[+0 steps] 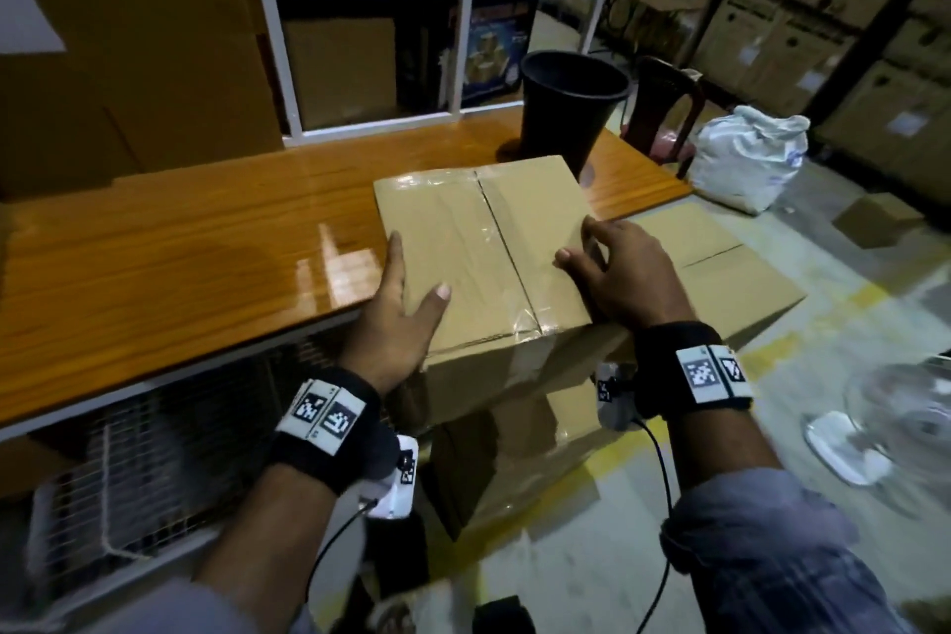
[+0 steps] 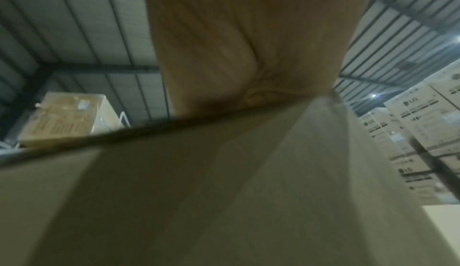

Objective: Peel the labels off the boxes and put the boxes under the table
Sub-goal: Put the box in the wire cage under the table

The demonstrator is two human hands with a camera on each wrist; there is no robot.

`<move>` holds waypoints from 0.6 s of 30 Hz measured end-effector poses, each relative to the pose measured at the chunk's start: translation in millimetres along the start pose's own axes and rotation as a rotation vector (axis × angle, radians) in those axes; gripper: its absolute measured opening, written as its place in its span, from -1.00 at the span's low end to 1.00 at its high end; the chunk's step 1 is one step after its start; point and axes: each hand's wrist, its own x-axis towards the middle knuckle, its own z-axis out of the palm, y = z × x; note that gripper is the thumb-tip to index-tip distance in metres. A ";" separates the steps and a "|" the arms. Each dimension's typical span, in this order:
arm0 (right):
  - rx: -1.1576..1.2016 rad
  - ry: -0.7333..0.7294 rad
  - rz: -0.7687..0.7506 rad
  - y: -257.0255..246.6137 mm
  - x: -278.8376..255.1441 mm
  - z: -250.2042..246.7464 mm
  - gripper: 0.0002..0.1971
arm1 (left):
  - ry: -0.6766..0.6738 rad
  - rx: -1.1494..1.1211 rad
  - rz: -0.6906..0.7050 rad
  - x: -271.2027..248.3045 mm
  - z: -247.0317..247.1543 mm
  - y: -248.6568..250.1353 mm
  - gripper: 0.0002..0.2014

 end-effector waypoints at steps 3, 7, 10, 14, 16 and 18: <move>-0.084 -0.015 0.028 18.9 -1.9 11.3 -0.53 | -0.035 0.034 0.014 3.2 17.2 -5.0 -0.09; -0.110 -0.045 0.048 38.1 -5.6 12.1 -0.44 | -0.049 0.055 0.007 4.3 38.7 -4.5 -0.07; -0.127 -0.047 0.042 52.8 -3.6 9.8 -0.47 | -0.045 0.049 -0.017 3.2 55.1 -3.8 -0.07; -0.117 -0.101 0.033 66.4 -3.4 15.8 -0.46 | -0.029 0.083 -0.113 -5.7 77.0 -12.5 -0.14; -0.119 -0.135 0.011 72.1 -4.5 21.0 -0.45 | 0.003 0.083 -0.150 -9.2 85.4 -18.7 -0.17; -0.116 -0.147 -0.013 78.0 -4.5 26.6 -0.46 | 0.027 0.091 -0.173 -12.7 92.2 -22.9 -0.19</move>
